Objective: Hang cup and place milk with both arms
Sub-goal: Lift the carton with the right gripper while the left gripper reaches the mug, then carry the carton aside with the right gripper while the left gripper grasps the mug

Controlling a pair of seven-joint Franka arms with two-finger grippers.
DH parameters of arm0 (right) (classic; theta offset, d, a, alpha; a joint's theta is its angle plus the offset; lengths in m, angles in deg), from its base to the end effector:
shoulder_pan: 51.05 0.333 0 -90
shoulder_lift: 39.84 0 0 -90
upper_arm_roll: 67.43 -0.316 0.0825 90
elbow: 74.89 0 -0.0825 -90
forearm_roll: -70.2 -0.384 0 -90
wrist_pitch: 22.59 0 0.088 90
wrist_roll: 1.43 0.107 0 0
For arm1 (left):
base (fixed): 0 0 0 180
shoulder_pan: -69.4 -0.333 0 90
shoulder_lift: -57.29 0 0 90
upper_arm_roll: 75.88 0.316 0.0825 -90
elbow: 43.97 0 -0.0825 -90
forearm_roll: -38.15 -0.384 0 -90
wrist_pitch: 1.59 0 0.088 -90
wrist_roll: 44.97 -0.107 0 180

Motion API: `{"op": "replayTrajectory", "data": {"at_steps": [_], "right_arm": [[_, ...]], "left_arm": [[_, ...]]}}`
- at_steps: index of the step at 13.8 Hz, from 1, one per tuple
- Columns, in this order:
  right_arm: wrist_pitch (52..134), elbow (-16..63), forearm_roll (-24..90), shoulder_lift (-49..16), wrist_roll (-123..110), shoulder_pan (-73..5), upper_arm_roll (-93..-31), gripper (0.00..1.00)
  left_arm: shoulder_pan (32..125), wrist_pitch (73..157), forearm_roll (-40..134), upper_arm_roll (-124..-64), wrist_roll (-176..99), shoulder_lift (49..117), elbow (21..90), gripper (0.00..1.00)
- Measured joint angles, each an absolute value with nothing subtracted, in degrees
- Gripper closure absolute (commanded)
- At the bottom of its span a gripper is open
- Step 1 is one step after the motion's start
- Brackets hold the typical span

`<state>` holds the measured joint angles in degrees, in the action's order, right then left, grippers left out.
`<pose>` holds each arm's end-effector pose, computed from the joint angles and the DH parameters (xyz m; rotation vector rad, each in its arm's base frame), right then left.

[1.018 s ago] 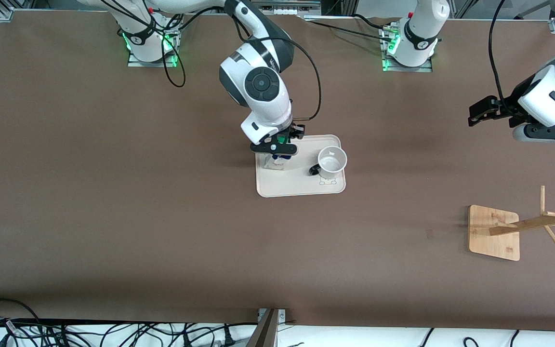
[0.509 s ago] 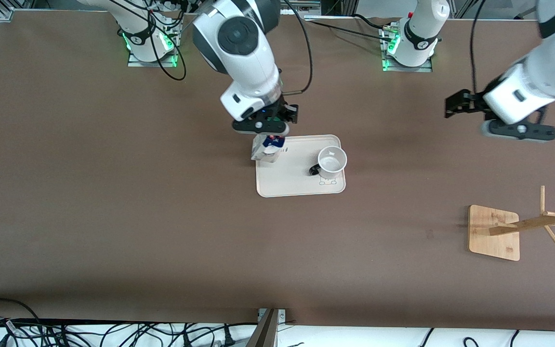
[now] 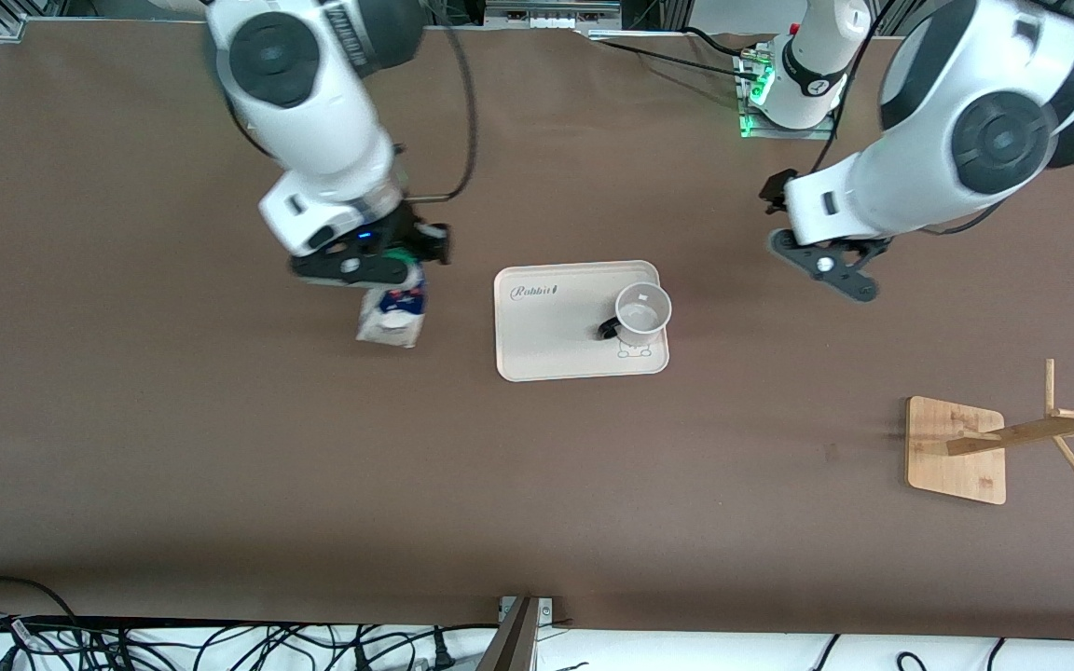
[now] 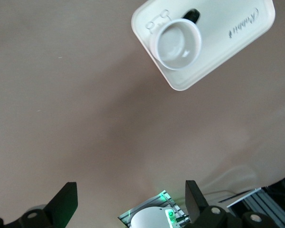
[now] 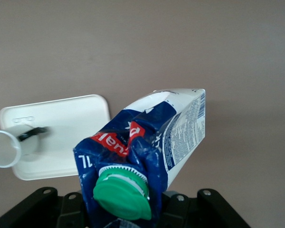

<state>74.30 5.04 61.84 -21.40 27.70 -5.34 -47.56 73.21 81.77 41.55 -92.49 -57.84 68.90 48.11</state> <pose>0.5659 0.3256 0.5332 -3.1105 0.0924 0.0365 0.5465 -0.1977 0.4894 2.8740 -0.8608 -0.5359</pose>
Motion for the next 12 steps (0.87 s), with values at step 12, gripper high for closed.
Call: {"op": "replayTrajectory", "data": {"at_steps": [12], "right_arm": [[66.77,5.63,61.08,-22.4,-2.68,-6.97,-29.08,1.0]], "left_arm": [[77.2,118.1,20.19,-108.67,-58.85,84.16,66.46,0.0]]}}
